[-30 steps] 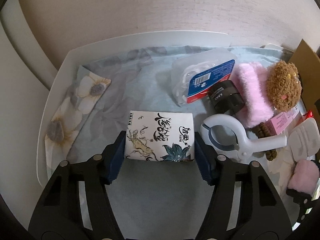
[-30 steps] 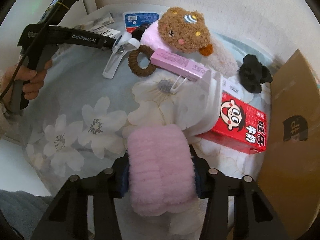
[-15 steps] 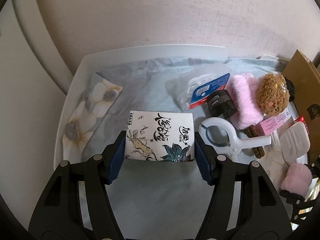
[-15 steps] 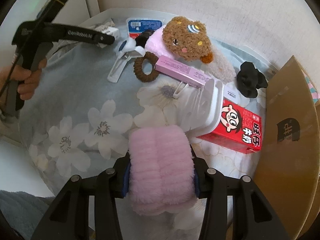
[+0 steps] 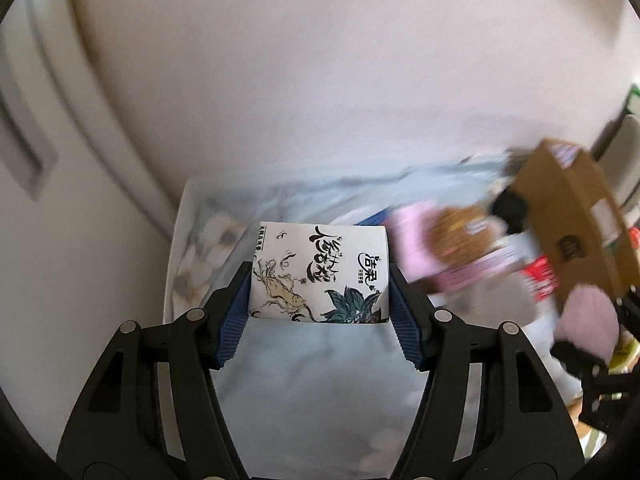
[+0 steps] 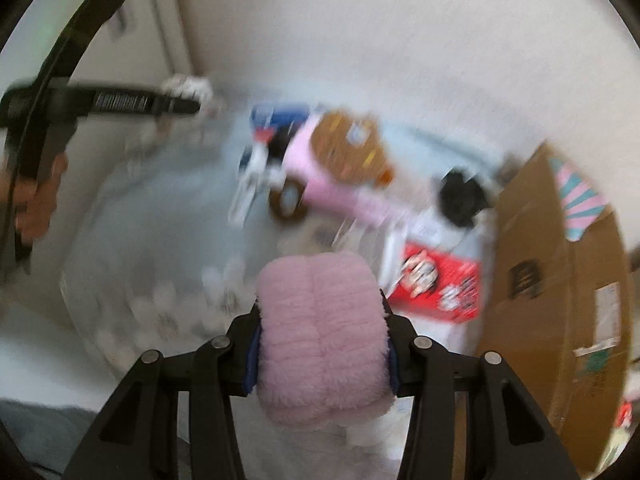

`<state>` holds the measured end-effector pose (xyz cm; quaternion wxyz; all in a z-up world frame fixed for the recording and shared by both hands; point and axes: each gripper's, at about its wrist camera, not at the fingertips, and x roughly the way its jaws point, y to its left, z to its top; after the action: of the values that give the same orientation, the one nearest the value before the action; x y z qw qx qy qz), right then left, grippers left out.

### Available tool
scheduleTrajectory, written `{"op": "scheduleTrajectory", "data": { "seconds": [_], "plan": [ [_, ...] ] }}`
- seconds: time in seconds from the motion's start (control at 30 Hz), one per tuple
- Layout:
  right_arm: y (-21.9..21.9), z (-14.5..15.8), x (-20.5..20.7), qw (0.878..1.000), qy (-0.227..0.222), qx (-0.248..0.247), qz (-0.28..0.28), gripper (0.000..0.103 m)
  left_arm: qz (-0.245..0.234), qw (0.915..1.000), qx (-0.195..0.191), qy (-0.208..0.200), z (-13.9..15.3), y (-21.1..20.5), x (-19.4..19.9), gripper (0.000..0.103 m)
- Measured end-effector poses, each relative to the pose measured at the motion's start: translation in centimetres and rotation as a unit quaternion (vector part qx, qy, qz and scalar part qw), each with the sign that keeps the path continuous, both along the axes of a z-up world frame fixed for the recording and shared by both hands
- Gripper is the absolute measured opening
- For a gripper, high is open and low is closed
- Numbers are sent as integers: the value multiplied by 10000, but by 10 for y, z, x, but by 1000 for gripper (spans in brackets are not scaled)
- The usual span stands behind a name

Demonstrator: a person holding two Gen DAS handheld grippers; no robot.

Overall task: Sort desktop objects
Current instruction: 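Carry both items into the cardboard box and open both tools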

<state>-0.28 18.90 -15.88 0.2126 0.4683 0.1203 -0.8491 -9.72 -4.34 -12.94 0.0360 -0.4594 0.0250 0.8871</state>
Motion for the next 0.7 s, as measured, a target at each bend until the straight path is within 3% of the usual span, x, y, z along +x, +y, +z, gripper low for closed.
{"op": "scheduleTrajectory", "data": {
  "seconds": [0.03, 0.13, 0.2, 0.33, 0.5, 0.7],
  "plan": [
    [-4, 10, 10, 9998, 66, -140, -153, 44, -113, 9999, 47, 73, 11, 10, 0, 61],
    [7, 36, -24, 9967, 261, -458, -624, 44, -573, 9978, 196, 272, 44, 49, 0, 61],
    [9, 49, -24, 9946, 427, -426, -850, 44, -815, 9958, 204, 353, 56, 72, -1, 61],
    [59, 50, -18, 9892, 512, -161, -1362, 44, -1328, 9895, 355, 450, 71, 130, -8, 61],
    [107, 39, -18, 9830, 164, 11, -1831, 44, -1767, 9825, 521, 286, 64, 197, -21, 61],
    [143, 8, -29, 9777, -562, 112, -2019, 44, -1985, 9793, 373, -125, 33, 277, -39, 61]
  ]
}}
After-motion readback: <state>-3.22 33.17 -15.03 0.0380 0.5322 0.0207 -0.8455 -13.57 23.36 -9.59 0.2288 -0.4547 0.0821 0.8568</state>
